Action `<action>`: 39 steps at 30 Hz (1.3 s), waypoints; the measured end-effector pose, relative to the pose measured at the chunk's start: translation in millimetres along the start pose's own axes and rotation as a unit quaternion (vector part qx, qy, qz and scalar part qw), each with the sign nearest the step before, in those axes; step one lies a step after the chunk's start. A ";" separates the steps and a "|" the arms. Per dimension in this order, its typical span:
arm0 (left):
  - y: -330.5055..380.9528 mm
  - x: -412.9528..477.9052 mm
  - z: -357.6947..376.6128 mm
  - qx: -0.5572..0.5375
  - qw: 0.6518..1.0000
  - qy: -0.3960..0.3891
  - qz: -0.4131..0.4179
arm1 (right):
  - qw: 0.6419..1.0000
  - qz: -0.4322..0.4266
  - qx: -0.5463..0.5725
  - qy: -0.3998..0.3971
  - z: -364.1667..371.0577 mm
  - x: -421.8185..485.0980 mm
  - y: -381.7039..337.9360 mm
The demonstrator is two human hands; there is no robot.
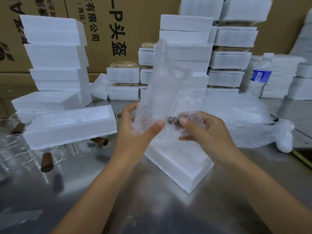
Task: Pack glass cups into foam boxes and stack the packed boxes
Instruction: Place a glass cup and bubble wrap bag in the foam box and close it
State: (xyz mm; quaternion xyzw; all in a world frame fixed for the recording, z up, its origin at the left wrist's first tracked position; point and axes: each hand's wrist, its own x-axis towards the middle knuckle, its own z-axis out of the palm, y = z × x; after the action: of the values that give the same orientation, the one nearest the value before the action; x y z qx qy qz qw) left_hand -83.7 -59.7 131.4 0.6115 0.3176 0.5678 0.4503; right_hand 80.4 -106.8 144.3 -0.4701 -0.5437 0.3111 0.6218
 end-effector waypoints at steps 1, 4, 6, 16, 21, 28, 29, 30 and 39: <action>1.8 -0.6 -0.8 0.011 1.000 -0.007 0.019 | 1.000 -0.001 -0.004 0.005 -0.4 0.1 -0.4; 3.3 -2.7 -0.9 0.036 0.998 -0.032 0.047 | 0.998 -0.041 -0.041 0.034 0.8 -1.2 -4.0; 2.1 -4.2 -0.5 0.048 0.996 -0.047 0.051 | 0.991 -0.075 -0.090 0.058 1.7 -2.5 -5.3; -0.1 -12.7 5.7 0.099 0.984 -0.129 0.075 | 0.978 -0.165 -0.107 0.077 1.0 -6.5 -8.1; -0.6 -14.0 7.2 0.090 0.983 -0.121 0.103 | 0.980 -0.147 -0.131 -0.034 4.6 -9.6 -10.6; -2.2 -13.3 7.9 0.123 0.976 -0.128 0.126 | 0.957 -0.138 -0.234 -0.105 0.4 -10.9 -10.7; -3.3 -13.6 8.3 0.130 0.975 -0.129 0.124 | 0.956 -0.135 -0.244 -0.093 0.8 -10.9 -11.4; -4.0 -14.2 9.1 0.139 0.974 -0.127 0.122 | 0.956 -0.133 -0.253 -0.072 1.6 -10.2 -11.1; -5.9 -15.0 8.7 0.226 0.952 -0.102 0.179 | 0.995 -0.037 -0.093 0.031 2.7 -5.2 -4.4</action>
State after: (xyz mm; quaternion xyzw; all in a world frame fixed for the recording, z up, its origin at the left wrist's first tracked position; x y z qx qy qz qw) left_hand -76.8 -72.5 120.4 0.7988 0.2746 0.4873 0.2214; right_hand 76.2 -112.4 146.2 -0.5148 -0.5677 0.2213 0.6030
